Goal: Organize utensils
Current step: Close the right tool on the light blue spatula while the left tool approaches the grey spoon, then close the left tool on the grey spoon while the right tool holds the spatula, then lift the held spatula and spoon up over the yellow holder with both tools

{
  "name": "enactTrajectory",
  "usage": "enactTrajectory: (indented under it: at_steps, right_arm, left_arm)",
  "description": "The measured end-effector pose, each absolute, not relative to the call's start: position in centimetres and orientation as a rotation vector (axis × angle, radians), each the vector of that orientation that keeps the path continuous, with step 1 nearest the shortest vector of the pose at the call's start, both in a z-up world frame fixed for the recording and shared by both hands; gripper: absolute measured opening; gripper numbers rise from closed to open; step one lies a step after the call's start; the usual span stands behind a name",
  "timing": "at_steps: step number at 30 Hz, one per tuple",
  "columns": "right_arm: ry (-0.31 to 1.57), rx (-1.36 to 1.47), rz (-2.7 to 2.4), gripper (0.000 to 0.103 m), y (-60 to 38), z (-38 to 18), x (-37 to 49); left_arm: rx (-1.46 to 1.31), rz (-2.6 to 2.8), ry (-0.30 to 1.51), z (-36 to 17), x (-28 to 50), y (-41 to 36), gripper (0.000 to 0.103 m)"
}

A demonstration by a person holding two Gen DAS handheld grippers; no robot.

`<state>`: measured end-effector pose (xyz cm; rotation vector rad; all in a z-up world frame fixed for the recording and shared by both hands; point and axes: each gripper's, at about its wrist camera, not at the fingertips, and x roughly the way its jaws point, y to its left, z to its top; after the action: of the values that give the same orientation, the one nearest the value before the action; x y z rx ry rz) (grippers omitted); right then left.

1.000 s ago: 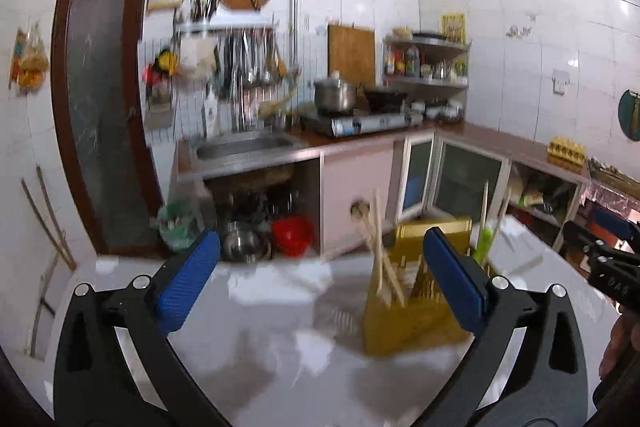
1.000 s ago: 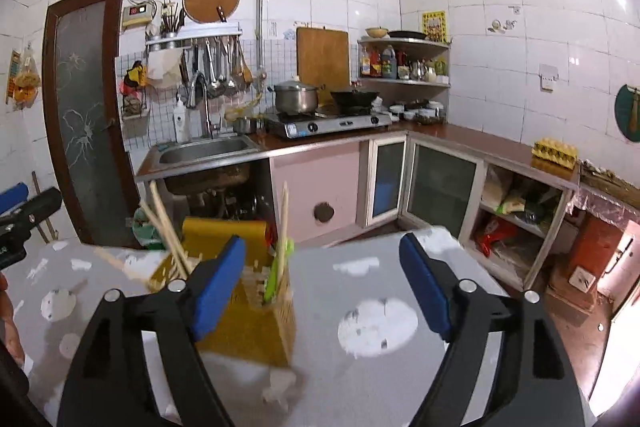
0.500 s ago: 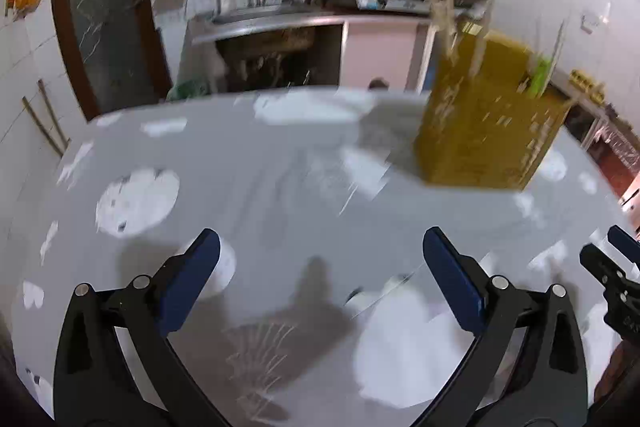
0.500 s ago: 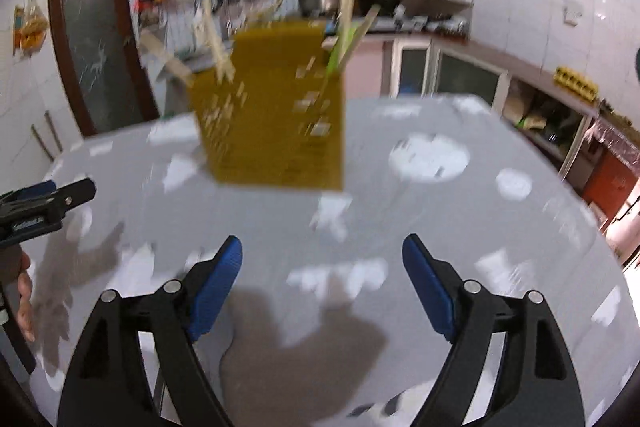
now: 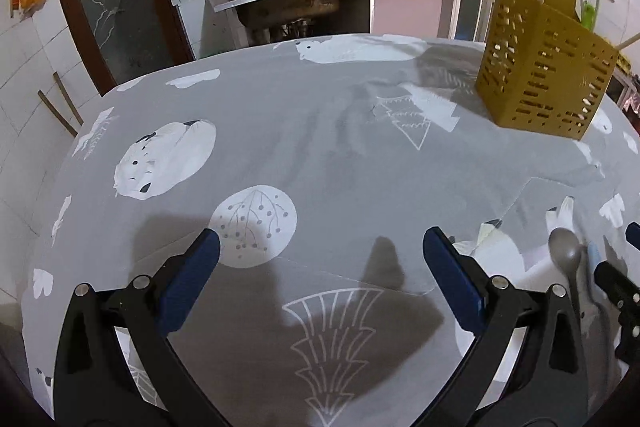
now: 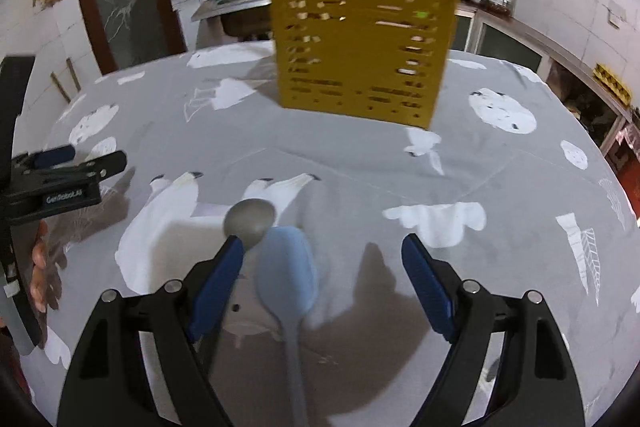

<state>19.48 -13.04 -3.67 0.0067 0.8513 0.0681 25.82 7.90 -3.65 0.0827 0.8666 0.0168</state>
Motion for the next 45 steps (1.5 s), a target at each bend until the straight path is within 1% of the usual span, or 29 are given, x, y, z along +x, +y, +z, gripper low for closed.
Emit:
enactTrajectory:
  at_steps: [1,2,4,6,10,17,29,30,31,32,33,35,36,38,39,40,45]
  right_arm:
    - [0.862,-0.010,0.068,0.077,-12.6,-3.9,19.7]
    - [0.871,-0.016,0.069,0.069,-12.4,-4.1,19.9]
    - [0.898,-0.002,0.086,0.061,-12.5,-4.5,20.4]
    - [0.922,0.021,0.092,0.054,-12.7,-5.0,20.7]
    - [0.922,0.034,0.112,0.033,-12.8,-5.1,20.7]
    - [0.908,0.051,0.110,0.032,-14.3,-4.6,20.4]
    - [0.912,0.083,-0.047,0.032,-22.3,-5.3,21.4]
    - [0.912,0.090,-0.049,0.032,-22.6,-5.3,21.5]
    - [0.907,0.096,-0.054,0.032,-23.0,-5.2,21.4]
    - [0.903,0.099,-0.057,0.032,-23.2,-5.1,21.4]
    - [0.900,0.100,-0.059,0.032,-23.3,-5.1,21.4]
    - [0.894,0.100,-0.061,0.032,-23.5,-5.1,21.4]
    - [0.894,0.101,-0.061,0.032,-23.6,-5.1,21.4]
    - [0.890,0.110,-0.060,0.032,-23.7,-5.2,21.5]
    - [0.890,0.113,-0.060,0.032,-23.7,-5.2,21.5]
    - [0.890,0.117,-0.060,0.032,-23.8,-5.3,21.6]
    - [0.876,0.125,-0.064,0.032,-23.7,-5.5,21.2]
  left_arm:
    - [0.084,0.017,0.871,-3.7,25.9,7.9,0.098]
    - [0.081,0.015,0.874,-3.7,26.0,7.8,0.098]
    - [0.066,0.003,0.880,-3.7,26.0,7.7,0.098]
    - [0.064,-0.003,0.880,-3.6,25.9,7.5,0.098]
    - [0.071,-0.008,0.872,-3.4,25.7,6.8,0.098]
    - [0.053,-0.052,0.876,-2.8,25.3,3.6,0.098]
    - [0.048,-0.133,0.954,-4.4,24.0,-5.2,0.098]
    - [0.054,-0.134,0.963,-4.5,23.9,-6.0,0.096]
    - [0.059,-0.139,0.973,-4.7,23.8,-6.6,0.090]
    - [0.060,-0.149,0.985,-4.9,23.9,-7.0,0.087]
    - [0.060,-0.161,0.999,-5.1,23.8,-7.4,0.079]
    - [0.067,-0.142,0.996,-5.2,23.6,-7.9,0.075]
    - [0.061,-0.137,0.995,-5.1,23.6,-8.1,0.071]
    - [0.039,-0.128,1.009,-5.1,23.8,-8.2,0.065]
    - [0.028,-0.126,1.013,-5.0,23.8,-8.2,0.056]
    - [0.019,-0.126,1.020,-4.9,23.9,-8.3,0.051]
    - [0.006,-0.116,1.022,-4.9,24.0,-8.6,0.038]
